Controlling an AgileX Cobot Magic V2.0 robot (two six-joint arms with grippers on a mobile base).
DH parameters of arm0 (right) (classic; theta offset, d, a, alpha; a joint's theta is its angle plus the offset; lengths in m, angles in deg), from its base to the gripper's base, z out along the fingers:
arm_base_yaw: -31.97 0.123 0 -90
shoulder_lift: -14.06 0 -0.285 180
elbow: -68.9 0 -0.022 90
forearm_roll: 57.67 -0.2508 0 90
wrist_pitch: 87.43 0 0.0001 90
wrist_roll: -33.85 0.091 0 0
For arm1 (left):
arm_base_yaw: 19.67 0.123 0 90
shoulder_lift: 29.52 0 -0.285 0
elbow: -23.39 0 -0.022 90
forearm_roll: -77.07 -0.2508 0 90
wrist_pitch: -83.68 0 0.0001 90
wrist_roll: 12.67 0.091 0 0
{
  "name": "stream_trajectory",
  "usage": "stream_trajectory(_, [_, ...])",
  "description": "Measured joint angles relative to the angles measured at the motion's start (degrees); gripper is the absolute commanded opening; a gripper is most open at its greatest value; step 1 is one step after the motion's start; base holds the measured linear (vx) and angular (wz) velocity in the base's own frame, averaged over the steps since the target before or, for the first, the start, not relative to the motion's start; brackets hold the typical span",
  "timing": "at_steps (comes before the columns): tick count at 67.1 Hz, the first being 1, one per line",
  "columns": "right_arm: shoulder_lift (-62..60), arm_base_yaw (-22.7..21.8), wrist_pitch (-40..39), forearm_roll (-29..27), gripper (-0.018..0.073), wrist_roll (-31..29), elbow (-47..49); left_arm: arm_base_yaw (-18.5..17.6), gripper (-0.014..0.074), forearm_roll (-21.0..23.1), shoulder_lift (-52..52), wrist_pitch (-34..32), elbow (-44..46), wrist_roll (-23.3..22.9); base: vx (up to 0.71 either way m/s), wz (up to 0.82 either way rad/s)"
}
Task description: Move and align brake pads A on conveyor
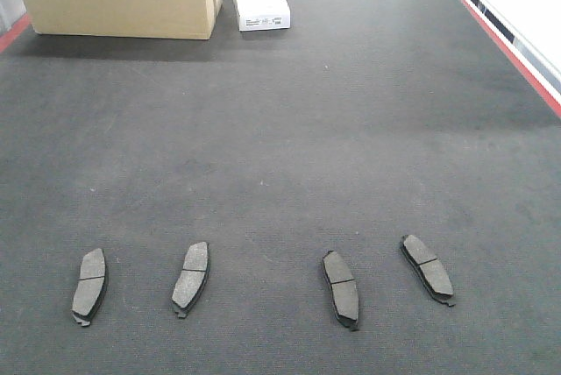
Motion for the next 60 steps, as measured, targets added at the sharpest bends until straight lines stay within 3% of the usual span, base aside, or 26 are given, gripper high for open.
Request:
stream_trajectory(10, [0.0, 0.0, 0.0, -0.04, -0.0012, 0.0, 0.0, 0.21, -0.0006, 2.22, 0.0, 0.0, -0.06, 2.81, 0.0, 0.0])
stream_trajectory(16, [0.0, 0.0, 0.0, -0.04, -0.0012, 0.0, 0.0, 2.25, -0.0006, 2.74, 0.0, -1.45, -1.28, 6.05, 0.0, 0.0])
stream_trajectory(21, [0.0, 0.0, 0.0, -0.04, -0.0012, 0.0, 0.0, 5.57, -0.0006, 4.83, 0.0, -3.74, -3.68, 9.71, 0.0, 0.0])
stream_trajectory(31, [0.0, 0.0, 0.04, -0.04, -0.0012, 0.0, 0.0, 13.11, -0.0006, 13.76, 0.0, -11.08, -10.06, 19.83, 0.0, 0.0])
stream_trajectory(36, [0.0, 0.0, 0.04, -0.04, -0.0012, 0.0, 0.0, 16.76, -0.0006, 17.22, 0.0, -15.62, -13.66, 22.4, 0.0, 0.0])
stream_trajectory(47, [0.0, 0.0, 0.04, -0.04, -0.0012, 0.0, 0.0, 23.64, -0.0006, 19.12, 4.62, -23.29, -20.84, 22.4, 0.0, 0.0])
stream_trajectory(60, [0.0, 0.0, 0.29, -0.06, -0.0012, 0.0, 0.0, 29.36, -0.0006, 16.73, 8.61, -22.02, -21.33, 21.63, 0.0, 0.0])
